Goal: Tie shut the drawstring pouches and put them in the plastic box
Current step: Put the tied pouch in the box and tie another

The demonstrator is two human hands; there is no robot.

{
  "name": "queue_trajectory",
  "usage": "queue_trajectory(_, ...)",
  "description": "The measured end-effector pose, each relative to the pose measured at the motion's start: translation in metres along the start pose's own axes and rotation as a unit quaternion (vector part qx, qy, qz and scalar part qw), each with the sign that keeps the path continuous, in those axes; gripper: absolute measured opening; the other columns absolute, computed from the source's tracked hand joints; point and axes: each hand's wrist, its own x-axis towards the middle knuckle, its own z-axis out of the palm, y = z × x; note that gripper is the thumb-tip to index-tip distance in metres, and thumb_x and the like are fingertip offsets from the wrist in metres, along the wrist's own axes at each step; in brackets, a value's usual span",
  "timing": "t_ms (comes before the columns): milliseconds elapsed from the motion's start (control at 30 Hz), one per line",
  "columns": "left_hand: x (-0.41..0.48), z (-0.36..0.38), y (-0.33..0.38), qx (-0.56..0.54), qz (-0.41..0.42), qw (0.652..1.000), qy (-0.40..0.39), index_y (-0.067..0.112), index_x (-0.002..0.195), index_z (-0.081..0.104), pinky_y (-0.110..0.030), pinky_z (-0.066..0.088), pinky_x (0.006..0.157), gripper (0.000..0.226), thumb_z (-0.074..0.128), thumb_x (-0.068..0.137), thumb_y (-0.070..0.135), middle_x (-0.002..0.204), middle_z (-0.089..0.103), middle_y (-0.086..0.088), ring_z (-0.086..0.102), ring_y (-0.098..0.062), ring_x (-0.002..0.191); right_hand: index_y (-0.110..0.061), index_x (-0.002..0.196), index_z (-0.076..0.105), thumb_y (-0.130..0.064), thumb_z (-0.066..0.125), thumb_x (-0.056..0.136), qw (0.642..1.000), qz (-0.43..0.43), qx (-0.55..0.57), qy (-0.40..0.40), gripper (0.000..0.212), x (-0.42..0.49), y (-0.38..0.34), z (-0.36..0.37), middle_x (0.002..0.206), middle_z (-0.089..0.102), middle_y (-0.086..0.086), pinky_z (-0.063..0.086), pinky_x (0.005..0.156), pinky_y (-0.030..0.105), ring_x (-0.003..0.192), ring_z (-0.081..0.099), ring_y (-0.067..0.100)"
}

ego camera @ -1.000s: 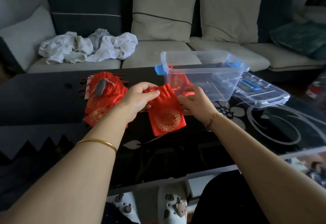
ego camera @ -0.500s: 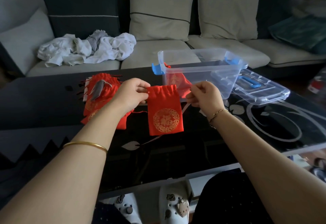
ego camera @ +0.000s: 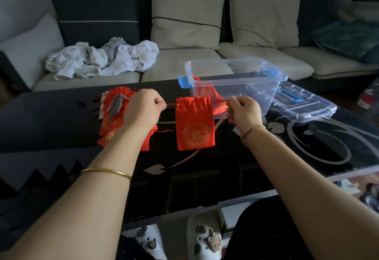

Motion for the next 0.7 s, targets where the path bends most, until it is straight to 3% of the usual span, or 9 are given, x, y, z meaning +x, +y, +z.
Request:
queue_trajectory(133,0.002,0.001,-0.004,-0.015,-0.018,1.0,0.003,0.006,0.086,0.067,-0.033,0.044,0.071,0.022,0.053,0.093,0.022,0.085,0.064,-0.002,0.058,-0.02,0.081,-0.014,0.062,0.055,-0.016,0.047,0.091,0.999,0.042,0.028,0.01,0.03,0.0,0.0,0.0,0.059,0.051,0.001,0.045,0.06,0.034,0.055,0.046,0.016)
queue_trajectory(267,0.005,-0.002,-0.013,-0.001,-0.08,0.997,0.014,0.009,0.086,0.064,-0.033,0.035,0.07,0.027,0.043,0.097,0.023,0.082,0.058,-0.001,0.053,-0.024,0.084,-0.012,0.059,0.05,-0.013,0.047,0.091,0.966,0.194,0.152,0.076,0.032,0.009,0.006,-0.011,0.055,0.042,0.003,0.03,0.038,0.018,0.038,0.036,0.012)
queue_trajectory(333,0.005,0.001,-0.01,-0.008,-0.099,0.995,0.001,0.009,0.083,0.062,-0.034,0.036,0.07,0.027,0.042,0.096,0.021,0.083,0.057,-0.005,0.052,-0.025,0.082,-0.012,0.058,0.048,-0.014,0.047,0.092,0.95,0.24,0.176,0.096,0.034,0.01,0.009,-0.013,0.053,0.04,0.003,0.028,0.037,0.018,0.039,0.034,0.013)
queue_trajectory(400,0.006,0.004,0.001,-0.094,-0.152,0.984,-0.015,0.01,0.075,0.058,-0.033,0.038,0.068,0.025,0.043,0.094,0.018,0.081,0.057,-0.007,0.051,-0.024,0.077,-0.012,0.058,0.047,-0.012,0.046,0.091,0.946,0.243,0.183,0.112,0.033,0.01,0.009,-0.012,0.051,0.039,0.004,0.027,0.04,0.021,0.033,0.033,0.013)
queue_trajectory(433,0.007,0.002,0.007,-0.192,-0.197,0.961,-0.024,0.013,0.07,0.055,-0.031,0.04,0.066,0.025,0.045,0.092,0.017,0.083,0.06,-0.008,0.053,-0.022,0.078,-0.012,0.058,0.047,-0.012,0.044,0.09,0.947,0.237,0.185,0.115,0.032,0.009,0.007,-0.012,0.051,0.038,0.004,0.027,0.041,0.022,0.03,0.032,0.012)
queue_trajectory(500,0.008,-0.002,0.019,-0.424,-0.247,0.869,-0.059,0.018,0.065,0.047,-0.027,0.044,0.067,0.028,0.044,0.093,0.018,0.092,0.067,-0.005,0.06,-0.017,0.089,-0.012,0.06,0.049,-0.012,0.043,0.09,0.951,0.215,0.195,0.105,0.031,0.008,0.002,-0.012,0.054,0.04,0.002,0.029,0.041,0.022,0.034,0.034,0.012)
queue_trajectory(567,0.006,-0.007,0.03,-0.569,-0.224,0.784,-0.108,0.02,0.064,0.042,-0.027,0.044,0.075,0.032,0.041,0.096,0.022,0.092,0.07,-0.002,0.065,-0.014,0.096,-0.013,0.063,0.051,-0.014,0.043,0.092,0.958,0.178,0.206,0.085,0.03,0.005,-0.007,-0.011,0.056,0.043,0.001,0.033,0.043,0.022,0.044,0.037,0.012)
queue_trajectory(633,0.004,-0.007,0.039,-0.615,-0.19,0.753,-0.137,0.02,0.067,0.045,-0.027,0.044,0.076,0.032,0.041,0.098,0.025,0.082,0.071,0.0,0.068,-0.013,0.087,-0.013,0.065,0.053,-0.015,0.045,0.093,0.967,0.126,0.213,0.059,0.029,0.0,-0.021,-0.008,0.058,0.045,0.001,0.036,0.044,0.02,0.047,0.04,0.012)
queue_trajectory(700,0.002,-0.007,0.048,-0.614,-0.174,0.753,-0.16,0.017,0.071,0.052,-0.025,0.047,0.07,0.03,0.043,0.098,0.027,0.065,0.066,0.003,0.066,-0.011,0.068,-0.012,0.065,0.056,-0.016,0.047,0.093,0.977,0.069,0.201,0.035,0.03,-0.007,-0.036,-0.004,0.058,0.048,0.001,0.038,0.047,0.021,0.049,0.043,0.011)
